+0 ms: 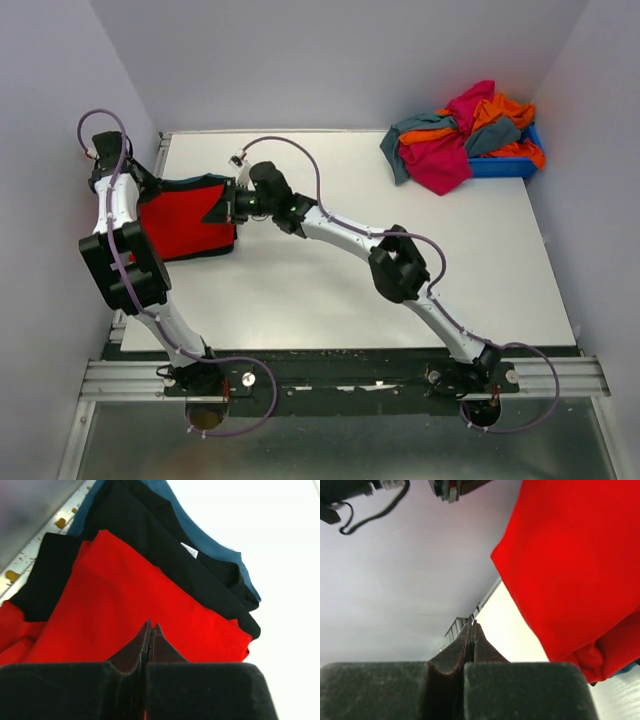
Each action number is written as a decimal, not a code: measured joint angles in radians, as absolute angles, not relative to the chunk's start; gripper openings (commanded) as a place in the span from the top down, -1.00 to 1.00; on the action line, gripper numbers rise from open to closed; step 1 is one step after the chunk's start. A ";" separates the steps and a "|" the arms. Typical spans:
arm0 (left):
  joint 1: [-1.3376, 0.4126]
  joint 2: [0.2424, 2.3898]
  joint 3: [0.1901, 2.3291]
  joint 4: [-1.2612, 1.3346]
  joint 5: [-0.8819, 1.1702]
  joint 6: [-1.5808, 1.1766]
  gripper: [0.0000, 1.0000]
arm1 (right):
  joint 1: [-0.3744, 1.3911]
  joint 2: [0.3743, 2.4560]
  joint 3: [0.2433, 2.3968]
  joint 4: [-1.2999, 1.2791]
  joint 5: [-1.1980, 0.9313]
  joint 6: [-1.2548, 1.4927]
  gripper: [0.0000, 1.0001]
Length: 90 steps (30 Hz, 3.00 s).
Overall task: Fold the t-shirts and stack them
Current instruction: Put the neatly folded tshirt into the corner of the board with both arms
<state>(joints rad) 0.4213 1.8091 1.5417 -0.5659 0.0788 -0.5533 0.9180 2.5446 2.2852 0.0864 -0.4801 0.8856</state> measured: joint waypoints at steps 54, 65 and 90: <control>0.149 1.338 0.783 -0.201 0.280 -0.797 1.00 | 0.654 1.868 1.258 0.294 -0.491 0.862 0.99; 0.149 1.466 0.760 -0.118 0.262 -0.793 1.00 | 0.654 1.868 1.246 0.313 -0.512 0.855 0.99; -0.583 1.347 0.718 0.156 0.000 -0.598 -0.98 | 0.435 0.948 0.613 0.113 -0.142 0.581 -1.00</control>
<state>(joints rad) -0.5835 1.3472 0.7177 0.1558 0.0002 -0.5976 0.4355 0.9482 0.6132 0.1131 -0.1421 0.5808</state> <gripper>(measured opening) 0.986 0.997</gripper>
